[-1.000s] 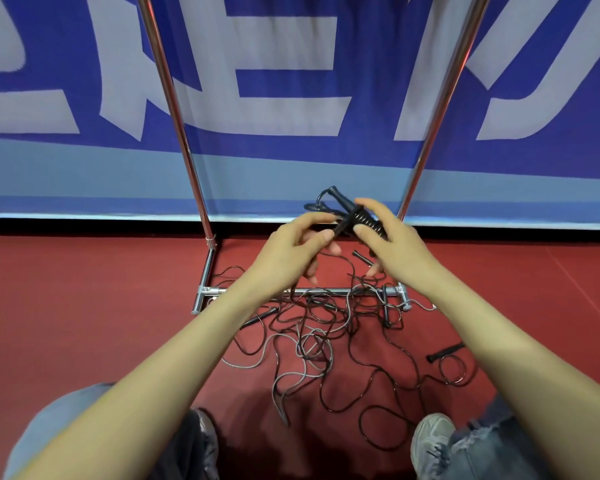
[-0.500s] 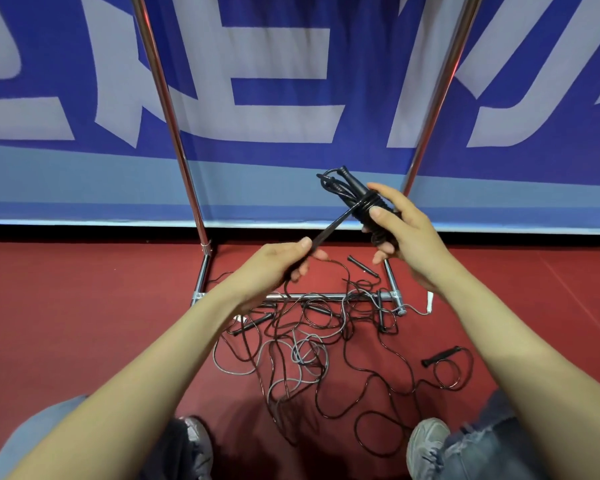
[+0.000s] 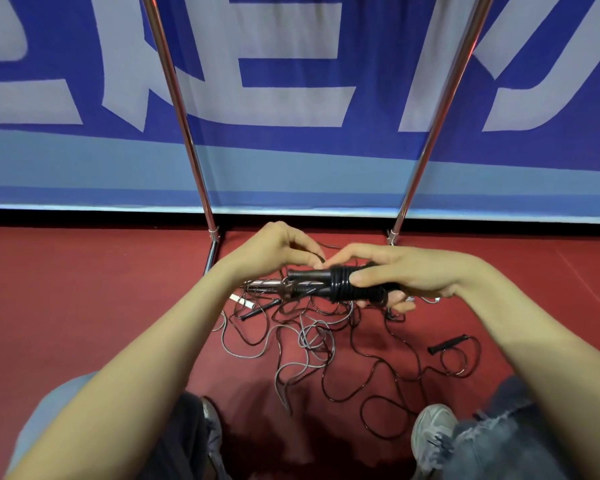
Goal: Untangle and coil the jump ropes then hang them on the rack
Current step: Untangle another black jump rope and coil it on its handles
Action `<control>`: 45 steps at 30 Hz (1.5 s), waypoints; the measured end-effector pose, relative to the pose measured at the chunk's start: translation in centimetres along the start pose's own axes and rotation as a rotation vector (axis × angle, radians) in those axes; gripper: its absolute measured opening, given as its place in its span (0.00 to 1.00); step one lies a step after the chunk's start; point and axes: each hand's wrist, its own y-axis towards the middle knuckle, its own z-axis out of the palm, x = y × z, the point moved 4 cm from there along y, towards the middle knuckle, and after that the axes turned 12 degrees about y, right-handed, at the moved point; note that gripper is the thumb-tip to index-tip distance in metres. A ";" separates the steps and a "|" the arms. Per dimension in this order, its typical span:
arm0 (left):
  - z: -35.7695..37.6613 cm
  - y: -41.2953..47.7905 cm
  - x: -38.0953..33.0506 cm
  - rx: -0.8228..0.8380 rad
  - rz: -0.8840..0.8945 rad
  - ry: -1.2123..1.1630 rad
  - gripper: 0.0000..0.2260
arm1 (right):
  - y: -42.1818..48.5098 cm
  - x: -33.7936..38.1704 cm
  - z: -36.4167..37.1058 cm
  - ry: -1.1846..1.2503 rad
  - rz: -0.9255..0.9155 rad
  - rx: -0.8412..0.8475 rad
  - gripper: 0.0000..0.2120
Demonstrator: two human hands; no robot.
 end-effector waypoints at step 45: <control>-0.1 1.5 1.9 0.051 -0.117 0.212 0.06 | 3.0 -0.4 -1.2 -0.247 0.155 -0.131 0.18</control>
